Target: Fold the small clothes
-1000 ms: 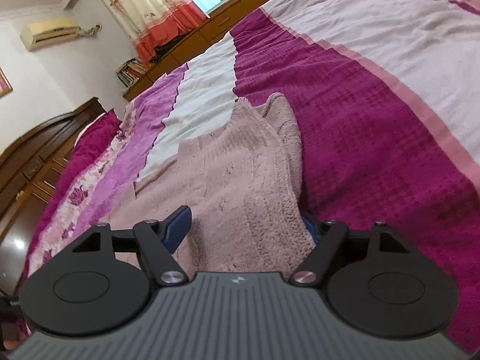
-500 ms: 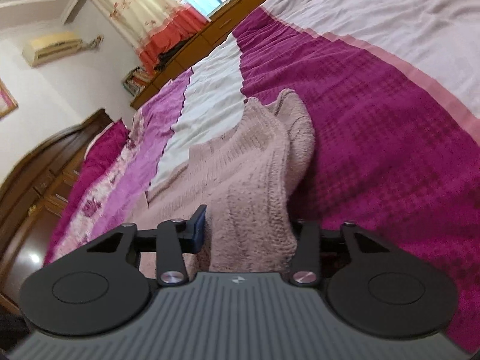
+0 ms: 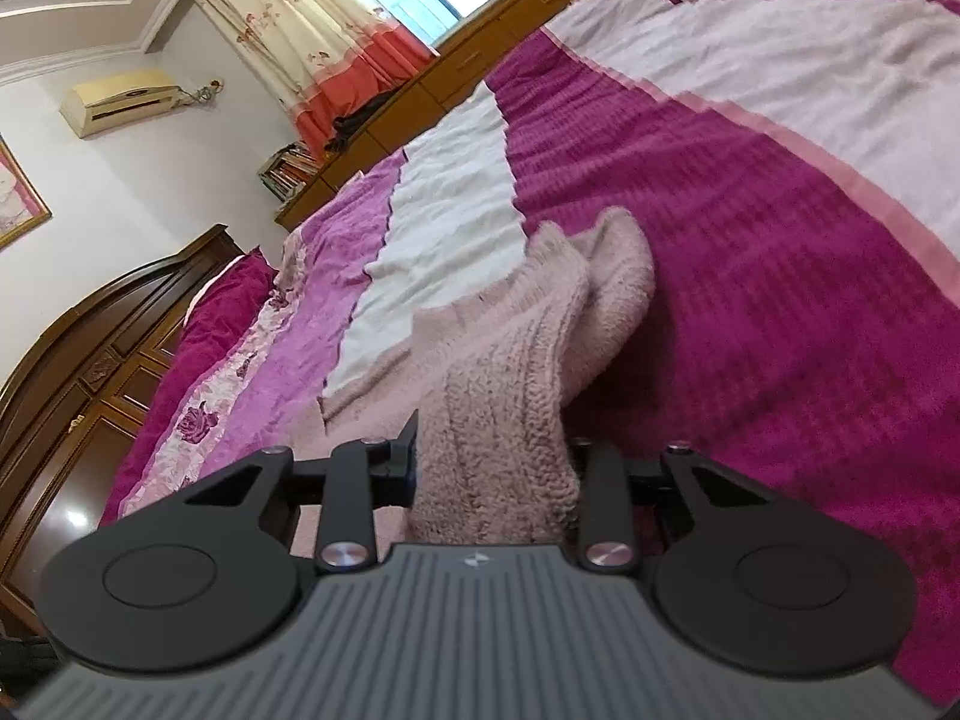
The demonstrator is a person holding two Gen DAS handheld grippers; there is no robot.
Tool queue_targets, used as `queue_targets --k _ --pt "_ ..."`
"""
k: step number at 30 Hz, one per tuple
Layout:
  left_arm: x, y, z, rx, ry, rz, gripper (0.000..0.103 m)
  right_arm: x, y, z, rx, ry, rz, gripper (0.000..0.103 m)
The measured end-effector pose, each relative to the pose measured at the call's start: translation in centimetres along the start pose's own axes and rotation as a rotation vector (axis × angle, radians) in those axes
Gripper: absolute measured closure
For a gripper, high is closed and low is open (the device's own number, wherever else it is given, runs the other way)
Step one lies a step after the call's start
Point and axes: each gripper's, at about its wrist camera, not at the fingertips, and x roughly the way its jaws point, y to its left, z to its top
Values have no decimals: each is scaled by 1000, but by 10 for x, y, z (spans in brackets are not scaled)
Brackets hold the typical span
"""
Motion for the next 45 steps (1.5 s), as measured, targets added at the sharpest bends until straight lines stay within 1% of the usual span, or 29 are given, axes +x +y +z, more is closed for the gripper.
queue_targets --k 6,10,17,26,34,41,45 --pt "-2 10 3 -9 11 22 35 -5 23 6 -55 -27 17 69" --pt "-1 17 3 -24 18 29 35 -6 35 8 -61 -30 28 69" --pt "-3 30 3 -43 20 21 35 -5 57 13 -104 -29 40 69" --pt "-8 45 7 -53 1 12 35 -3 89 16 -124 -15 43 71" --pt "-15 65 11 -69 -41 21 35 -3 137 12 -203 -39 73 71" --pt "-21 86 13 -65 -58 37 35 12 183 -3 -276 1 79 71" --pt "-22 100 12 -86 -67 43 35 24 213 -14 -325 36 86 71"
